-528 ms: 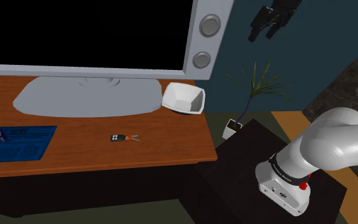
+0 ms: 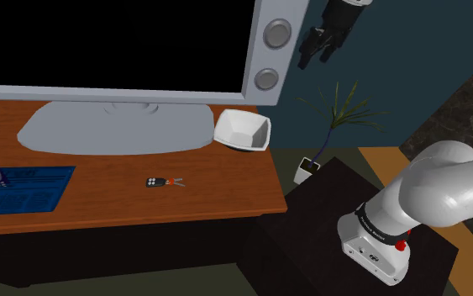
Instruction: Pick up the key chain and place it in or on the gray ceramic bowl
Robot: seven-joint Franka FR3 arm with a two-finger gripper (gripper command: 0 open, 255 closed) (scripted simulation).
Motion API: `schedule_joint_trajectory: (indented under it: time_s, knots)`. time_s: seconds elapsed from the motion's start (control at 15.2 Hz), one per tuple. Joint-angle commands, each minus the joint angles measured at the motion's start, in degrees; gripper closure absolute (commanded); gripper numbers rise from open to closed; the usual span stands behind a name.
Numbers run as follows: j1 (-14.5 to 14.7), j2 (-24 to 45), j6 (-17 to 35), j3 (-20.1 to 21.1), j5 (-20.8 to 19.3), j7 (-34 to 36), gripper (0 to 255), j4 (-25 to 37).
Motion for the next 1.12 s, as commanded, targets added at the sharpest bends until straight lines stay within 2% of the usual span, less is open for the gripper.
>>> schedule_joint_trajectory:
  time_s: [0.0,0.53,1.06]
  knots:
    - [1.09,2.35,2.82,0.88,0.47,-0.25,0,-0.67]
    - [5.14,14.18,12.93,4.81,1.76,-0.91,0,-0.05]
    - [8.5,27.38,21.39,9.0,1.35,-1.07,0,3.55]
